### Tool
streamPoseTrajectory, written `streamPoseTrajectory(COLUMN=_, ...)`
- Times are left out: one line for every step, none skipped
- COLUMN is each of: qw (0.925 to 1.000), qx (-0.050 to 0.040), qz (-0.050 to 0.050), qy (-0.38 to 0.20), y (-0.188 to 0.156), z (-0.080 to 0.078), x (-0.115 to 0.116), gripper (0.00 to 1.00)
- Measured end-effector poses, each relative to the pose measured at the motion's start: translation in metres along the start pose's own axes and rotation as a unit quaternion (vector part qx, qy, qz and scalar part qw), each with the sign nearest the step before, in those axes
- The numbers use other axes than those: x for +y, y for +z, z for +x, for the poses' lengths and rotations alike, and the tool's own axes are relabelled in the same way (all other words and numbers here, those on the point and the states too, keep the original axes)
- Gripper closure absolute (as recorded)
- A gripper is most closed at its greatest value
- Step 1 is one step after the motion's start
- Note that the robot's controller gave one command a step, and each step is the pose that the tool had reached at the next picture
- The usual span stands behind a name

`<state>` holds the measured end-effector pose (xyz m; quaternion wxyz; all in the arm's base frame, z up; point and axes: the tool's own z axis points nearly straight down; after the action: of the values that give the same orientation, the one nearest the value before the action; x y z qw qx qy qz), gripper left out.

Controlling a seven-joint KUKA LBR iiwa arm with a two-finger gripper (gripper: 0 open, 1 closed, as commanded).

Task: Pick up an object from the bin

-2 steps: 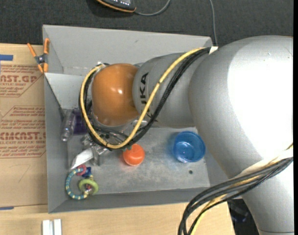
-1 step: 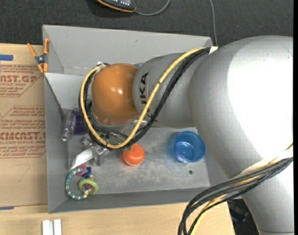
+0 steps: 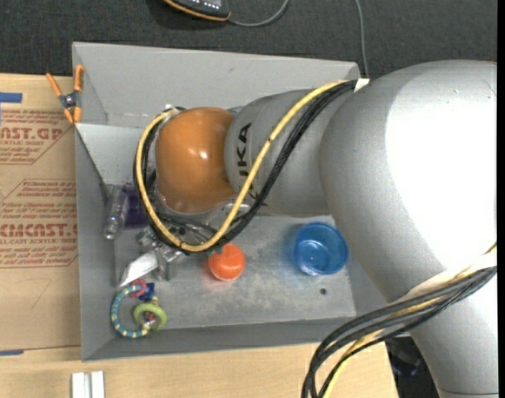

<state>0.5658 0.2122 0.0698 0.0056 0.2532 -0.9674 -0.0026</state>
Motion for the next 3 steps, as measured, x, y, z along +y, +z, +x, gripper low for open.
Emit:
streamPoseTrajectory(qw=1.0, qx=0.0019, qz=-0.001, qy=0.0, y=-0.004, z=0.001, x=0.0, gripper=1.0)
streamPoseTrajectory(qw=1.0, qx=0.0055, qz=-0.001, qy=0.0, y=-0.023, z=0.003, x=0.001, gripper=1.0)
streamPoseTrajectory(qw=1.0, qx=0.0017, qz=0.0, qy=0.0, y=-0.047, z=0.001, x=0.001, gripper=1.0)
